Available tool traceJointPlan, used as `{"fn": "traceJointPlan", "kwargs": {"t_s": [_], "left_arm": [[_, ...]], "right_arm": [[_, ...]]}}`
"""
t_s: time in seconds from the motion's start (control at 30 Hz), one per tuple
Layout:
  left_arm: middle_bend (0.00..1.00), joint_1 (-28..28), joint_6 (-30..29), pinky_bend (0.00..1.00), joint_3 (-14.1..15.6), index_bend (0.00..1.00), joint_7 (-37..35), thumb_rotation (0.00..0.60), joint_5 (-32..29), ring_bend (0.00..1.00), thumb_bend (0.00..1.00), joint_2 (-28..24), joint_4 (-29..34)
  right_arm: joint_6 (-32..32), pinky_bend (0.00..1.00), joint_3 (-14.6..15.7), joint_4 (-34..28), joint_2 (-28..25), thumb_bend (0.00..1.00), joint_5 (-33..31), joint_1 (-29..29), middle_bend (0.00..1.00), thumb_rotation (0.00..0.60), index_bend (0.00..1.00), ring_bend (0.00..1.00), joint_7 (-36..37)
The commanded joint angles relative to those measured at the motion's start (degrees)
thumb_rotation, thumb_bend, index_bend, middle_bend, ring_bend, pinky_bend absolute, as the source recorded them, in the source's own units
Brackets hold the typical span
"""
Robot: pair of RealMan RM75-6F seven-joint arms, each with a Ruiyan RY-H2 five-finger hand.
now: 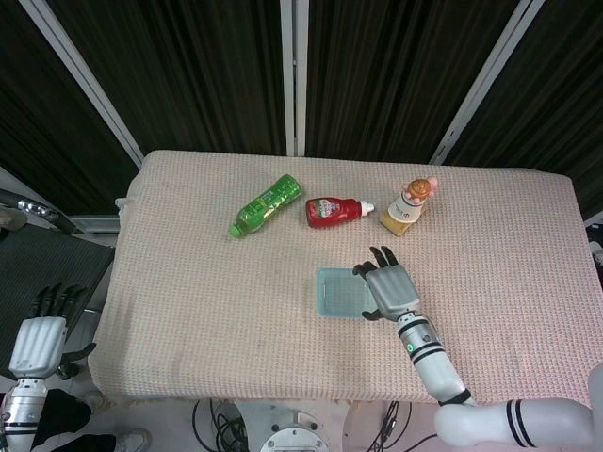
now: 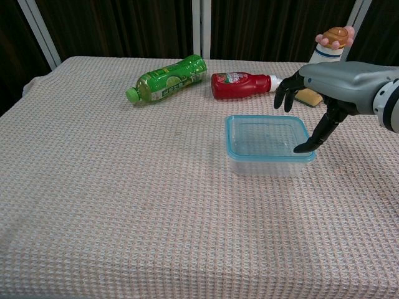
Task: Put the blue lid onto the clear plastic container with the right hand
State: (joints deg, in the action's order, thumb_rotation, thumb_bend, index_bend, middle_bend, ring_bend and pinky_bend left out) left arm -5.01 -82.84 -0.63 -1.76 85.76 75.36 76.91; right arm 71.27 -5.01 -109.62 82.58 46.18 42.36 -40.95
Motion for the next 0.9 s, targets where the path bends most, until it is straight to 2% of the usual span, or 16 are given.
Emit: {"fn": "traceJointPlan", "kwargs": {"t_s": [0.03, 0.23, 0.43, 0.53, 0.7, 0.9], "left_arm": [[0.1, 0.0, -0.4, 0.02, -0.1, 0.14, 0.1, 0.6, 0.1, 0.0, 0.0, 0.2, -0.2], [0.1, 0.3, -1.9, 0.02, -0.7, 0.14, 0.4, 0.6, 0.3, 0.0, 0.0, 0.9, -0.9], [0.1, 0.5, -3.2, 0.02, -1.3, 0.14, 1.1, 0.6, 0.3, 0.0, 0.0, 1.5, -0.8], [0.1, 0.3, -3.5, 0.02, -1.6, 0.14, 2.0, 0.6, 0.4, 0.0, 0.0, 1.9, -0.5], [0.1, -0.1, -3.4, 0.02, -2.1, 0.14, 4.2, 0.6, 0.1, 0.0, 0.0, 2.3, 0.2], [0.1, -0.5, -3.3, 0.02, -2.7, 0.14, 6.6, 0.6, -0.4, 0.0, 0.0, 2.5, 1.0]], "right_arm": [[2.2, 0.0, 0.4, -2.1, -2.2, 0.0, 2.5, -1.8, 0.3, 0.6, 0.27, 0.0, 1.3], [6.2, 0.0, 3.2, -2.7, -7.0, 0.0, 10.9, -7.0, 0.25, 0.6, 0.15, 0.0, 7.0], [14.6, 0.0, 8.3, 1.2, -11.5, 0.04, 24.2, -16.0, 0.11, 0.6, 0.01, 0.0, 17.6], [18.6, 0.0, 10.8, 3.9, -12.8, 0.04, 29.7, -20.5, 0.05, 0.6, 0.0, 0.0, 22.9], [22.7, 0.0, 13.1, 7.8, -13.7, 0.04, 35.2, -26.2, 0.04, 0.6, 0.0, 0.0, 29.6], [23.7, 0.0, 13.0, 10.7, -13.1, 0.04, 38.3, -29.5, 0.04, 0.6, 0.0, 0.0, 33.6]]}}
